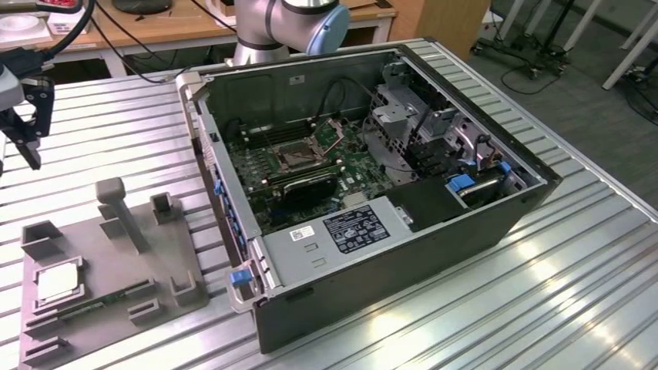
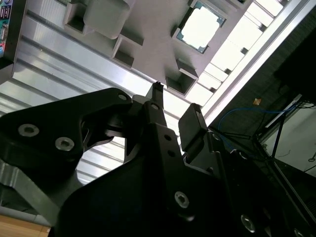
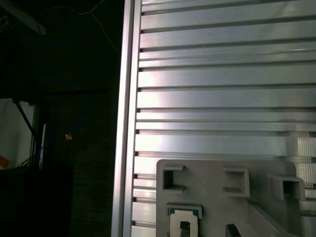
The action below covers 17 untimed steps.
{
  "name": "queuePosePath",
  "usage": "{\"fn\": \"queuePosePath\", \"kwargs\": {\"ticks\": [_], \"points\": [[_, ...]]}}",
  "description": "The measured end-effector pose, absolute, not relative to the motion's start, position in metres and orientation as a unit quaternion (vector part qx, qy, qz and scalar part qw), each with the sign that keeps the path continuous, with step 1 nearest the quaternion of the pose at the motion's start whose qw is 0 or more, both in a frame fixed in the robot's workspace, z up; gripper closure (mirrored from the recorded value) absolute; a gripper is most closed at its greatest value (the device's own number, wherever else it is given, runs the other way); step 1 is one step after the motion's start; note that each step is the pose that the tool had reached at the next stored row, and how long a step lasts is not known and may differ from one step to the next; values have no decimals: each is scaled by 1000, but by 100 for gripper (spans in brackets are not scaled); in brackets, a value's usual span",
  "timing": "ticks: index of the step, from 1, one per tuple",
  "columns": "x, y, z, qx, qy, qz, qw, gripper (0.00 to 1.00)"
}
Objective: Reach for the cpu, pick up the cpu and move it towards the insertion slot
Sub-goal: 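Reach for the cpu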
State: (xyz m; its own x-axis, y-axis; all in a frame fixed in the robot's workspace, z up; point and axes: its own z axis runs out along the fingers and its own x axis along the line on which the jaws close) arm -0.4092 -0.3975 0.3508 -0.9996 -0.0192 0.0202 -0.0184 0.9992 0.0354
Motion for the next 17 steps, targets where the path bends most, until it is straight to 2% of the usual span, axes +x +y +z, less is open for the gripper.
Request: {"fn": "queuePosePath", "kwargs": {"ticks": [17], "points": [[-418, -398, 347, 9, -1000, -18, 10, 60]]}}
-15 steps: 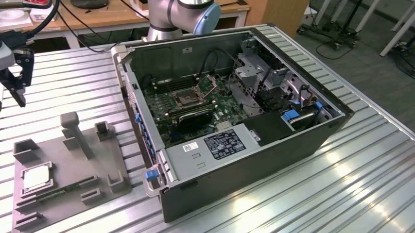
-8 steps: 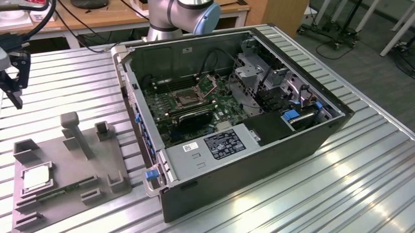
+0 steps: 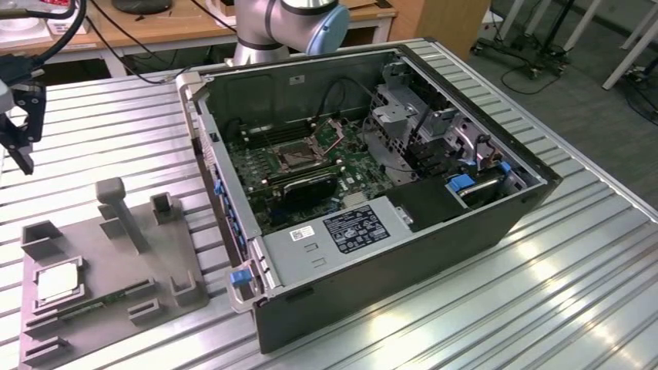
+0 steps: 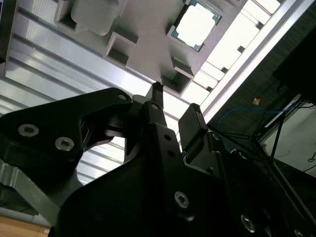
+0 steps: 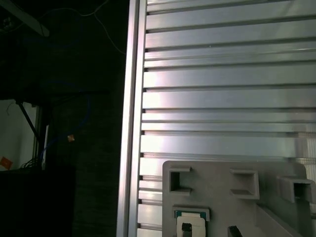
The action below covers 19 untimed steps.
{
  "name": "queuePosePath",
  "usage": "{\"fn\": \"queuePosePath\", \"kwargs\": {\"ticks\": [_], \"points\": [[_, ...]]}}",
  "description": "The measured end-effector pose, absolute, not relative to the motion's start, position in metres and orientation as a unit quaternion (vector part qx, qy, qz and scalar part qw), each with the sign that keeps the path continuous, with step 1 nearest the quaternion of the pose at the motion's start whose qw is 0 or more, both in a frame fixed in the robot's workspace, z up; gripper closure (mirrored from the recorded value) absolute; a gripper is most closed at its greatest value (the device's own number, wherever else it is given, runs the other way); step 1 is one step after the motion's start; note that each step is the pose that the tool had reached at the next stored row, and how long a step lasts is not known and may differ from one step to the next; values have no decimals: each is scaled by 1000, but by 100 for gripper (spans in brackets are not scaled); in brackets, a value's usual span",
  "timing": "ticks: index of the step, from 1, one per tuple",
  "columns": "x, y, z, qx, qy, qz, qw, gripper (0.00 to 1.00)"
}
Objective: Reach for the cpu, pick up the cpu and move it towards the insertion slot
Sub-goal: 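Reach for the cpu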
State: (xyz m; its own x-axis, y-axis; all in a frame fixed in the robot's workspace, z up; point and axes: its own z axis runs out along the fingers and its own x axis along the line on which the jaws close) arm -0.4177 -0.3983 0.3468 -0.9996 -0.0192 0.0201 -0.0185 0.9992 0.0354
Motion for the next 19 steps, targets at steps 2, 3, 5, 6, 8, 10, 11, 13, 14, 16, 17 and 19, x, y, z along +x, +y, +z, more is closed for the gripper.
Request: {"fn": "queuePosePath", "kwargs": {"ticks": [2, 3, 5, 6, 8, 10, 11, 13, 14, 16, 17, 19], "points": [[-418, -398, 347, 9, -1000, -18, 10, 60], [-418, -398, 347, 9, -1000, -18, 10, 60], [-418, -399, 347, 9, -1000, -18, 10, 60], [-418, -399, 347, 9, -1000, -18, 10, 60], [-418, -399, 346, 9, -1000, -18, 10, 60], [-418, -400, 346, 9, -1000, -18, 10, 60], [-419, -400, 345, 9, -1000, -18, 10, 60], [-420, -400, 344, 9, -1000, -18, 10, 60], [-420, -401, 344, 9, -1000, -18, 10, 60], [-420, -401, 343, 9, -1000, -18, 10, 60], [-420, -401, 342, 9, -1000, -18, 10, 60], [-421, -401, 341, 9, -1000, -18, 11, 60]]}}
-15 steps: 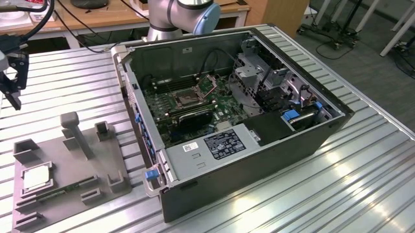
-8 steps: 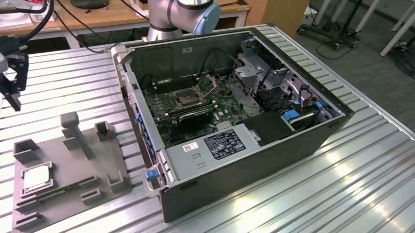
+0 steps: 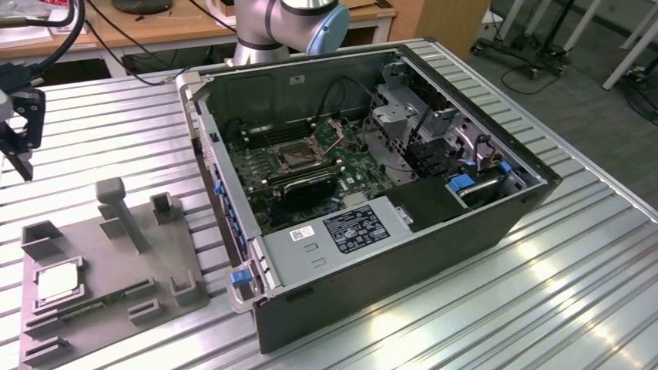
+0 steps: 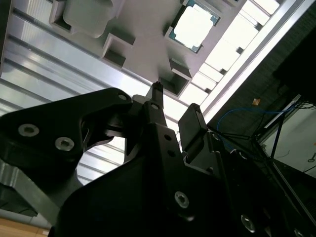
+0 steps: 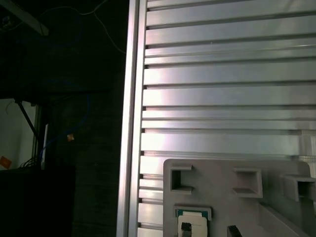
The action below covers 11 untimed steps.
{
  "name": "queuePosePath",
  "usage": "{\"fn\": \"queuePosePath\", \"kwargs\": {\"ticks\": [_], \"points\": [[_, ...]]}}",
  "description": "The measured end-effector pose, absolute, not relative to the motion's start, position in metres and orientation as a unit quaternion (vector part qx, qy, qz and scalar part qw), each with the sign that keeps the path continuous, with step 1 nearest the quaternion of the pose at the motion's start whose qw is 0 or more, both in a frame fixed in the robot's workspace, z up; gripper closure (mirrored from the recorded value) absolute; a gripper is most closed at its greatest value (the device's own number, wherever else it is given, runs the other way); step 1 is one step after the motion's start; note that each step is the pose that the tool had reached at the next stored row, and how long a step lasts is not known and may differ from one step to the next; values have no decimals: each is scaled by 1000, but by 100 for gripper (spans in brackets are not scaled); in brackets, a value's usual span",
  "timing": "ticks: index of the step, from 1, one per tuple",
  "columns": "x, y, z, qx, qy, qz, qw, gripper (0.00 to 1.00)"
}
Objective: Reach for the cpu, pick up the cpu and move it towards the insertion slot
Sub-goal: 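Reach for the cpu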
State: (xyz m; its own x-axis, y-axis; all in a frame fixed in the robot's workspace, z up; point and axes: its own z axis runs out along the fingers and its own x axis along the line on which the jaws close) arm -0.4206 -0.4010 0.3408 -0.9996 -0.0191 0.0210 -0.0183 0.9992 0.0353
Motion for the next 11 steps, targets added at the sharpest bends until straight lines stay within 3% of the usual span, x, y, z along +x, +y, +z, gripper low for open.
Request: {"fn": "queuePosePath", "kwargs": {"ticks": [11], "points": [[-421, -401, 339, 9, -1000, -18, 11, 60]]}}
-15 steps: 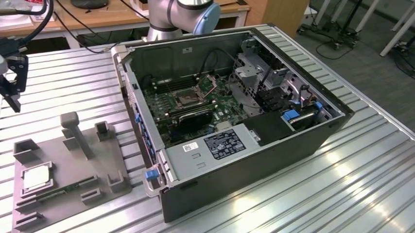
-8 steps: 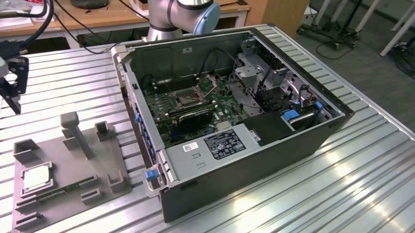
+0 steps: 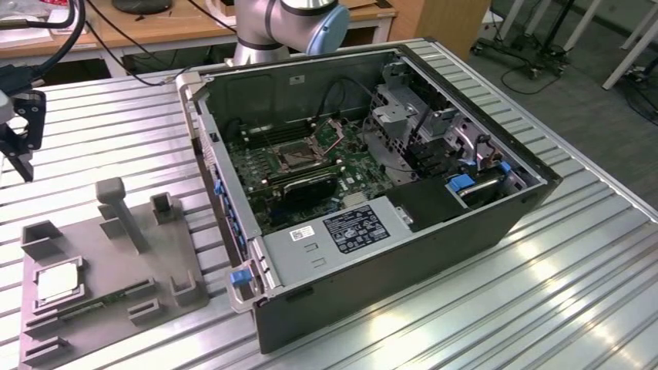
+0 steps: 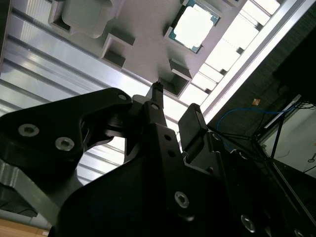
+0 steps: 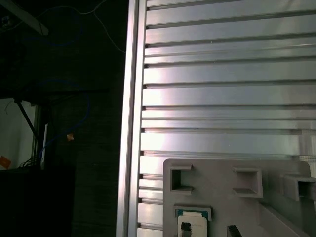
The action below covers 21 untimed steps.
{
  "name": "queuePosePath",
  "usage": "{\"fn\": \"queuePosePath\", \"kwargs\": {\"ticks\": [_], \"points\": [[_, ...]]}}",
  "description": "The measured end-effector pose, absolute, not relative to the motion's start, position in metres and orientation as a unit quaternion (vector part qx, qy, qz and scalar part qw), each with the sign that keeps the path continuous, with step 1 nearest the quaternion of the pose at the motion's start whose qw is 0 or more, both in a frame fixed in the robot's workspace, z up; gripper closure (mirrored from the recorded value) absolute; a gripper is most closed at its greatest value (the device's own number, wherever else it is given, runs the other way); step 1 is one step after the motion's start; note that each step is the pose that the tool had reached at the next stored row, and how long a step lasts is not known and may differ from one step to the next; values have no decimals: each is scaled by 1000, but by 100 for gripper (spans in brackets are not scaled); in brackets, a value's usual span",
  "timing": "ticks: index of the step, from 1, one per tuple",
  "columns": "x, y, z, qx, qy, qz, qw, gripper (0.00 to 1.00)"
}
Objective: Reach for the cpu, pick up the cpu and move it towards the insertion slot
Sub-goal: 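Reach for the cpu, then pick up the cpu and move it towards the insertion slot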
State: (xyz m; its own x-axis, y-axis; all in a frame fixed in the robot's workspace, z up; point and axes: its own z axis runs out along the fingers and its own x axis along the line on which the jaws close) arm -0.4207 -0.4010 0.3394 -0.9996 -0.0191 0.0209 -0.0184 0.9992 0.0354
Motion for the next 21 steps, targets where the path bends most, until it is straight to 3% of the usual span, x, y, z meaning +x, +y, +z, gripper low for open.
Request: {"fn": "queuePosePath", "kwargs": {"ticks": [11, 12, 15, 16, 18, 19, 21], "points": [[-421, -401, 339, 9, -1000, -18, 11, 59], [-421, -401, 339, 9, -1000, -18, 11, 53], [-421, -401, 339, 9, -1000, -18, 11, 51], [-421, -401, 339, 9, -1000, -18, 11, 46], [-421, -401, 339, 9, -1000, -18, 11, 46], [-421, -401, 339, 9, -1000, -18, 11, 39], [-421, -401, 339, 9, -1000, -18, 11, 39]]}}
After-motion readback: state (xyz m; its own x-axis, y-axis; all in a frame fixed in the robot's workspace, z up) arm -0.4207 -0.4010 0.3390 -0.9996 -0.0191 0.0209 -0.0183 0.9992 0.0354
